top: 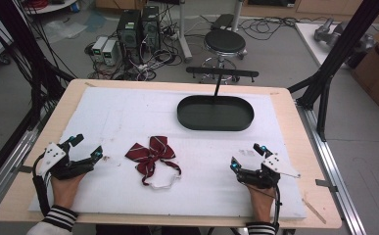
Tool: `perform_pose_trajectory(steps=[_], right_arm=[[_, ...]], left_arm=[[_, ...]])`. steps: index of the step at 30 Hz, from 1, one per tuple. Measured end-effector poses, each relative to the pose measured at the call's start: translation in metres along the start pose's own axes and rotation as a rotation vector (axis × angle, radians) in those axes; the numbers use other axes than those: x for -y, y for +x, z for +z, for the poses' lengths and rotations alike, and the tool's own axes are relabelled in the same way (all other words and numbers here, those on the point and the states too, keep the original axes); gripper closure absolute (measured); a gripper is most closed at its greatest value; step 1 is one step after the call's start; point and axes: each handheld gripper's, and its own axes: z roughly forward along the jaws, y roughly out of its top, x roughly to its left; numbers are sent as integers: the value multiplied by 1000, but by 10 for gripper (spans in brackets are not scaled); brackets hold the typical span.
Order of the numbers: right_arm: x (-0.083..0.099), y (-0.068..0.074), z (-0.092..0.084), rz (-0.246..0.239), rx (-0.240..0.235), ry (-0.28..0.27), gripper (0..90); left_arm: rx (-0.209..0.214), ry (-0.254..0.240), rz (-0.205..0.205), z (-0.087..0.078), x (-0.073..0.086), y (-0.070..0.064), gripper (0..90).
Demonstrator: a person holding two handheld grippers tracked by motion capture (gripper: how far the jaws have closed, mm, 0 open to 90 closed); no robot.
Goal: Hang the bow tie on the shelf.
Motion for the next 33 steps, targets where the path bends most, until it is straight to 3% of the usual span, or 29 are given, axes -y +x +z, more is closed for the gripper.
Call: perform_pose_trajectory(steps=[33], right_arm=[[-1,4,0,-25,30,9,21]], left_arm=[[-6,2,7,0,0,-1,151]])
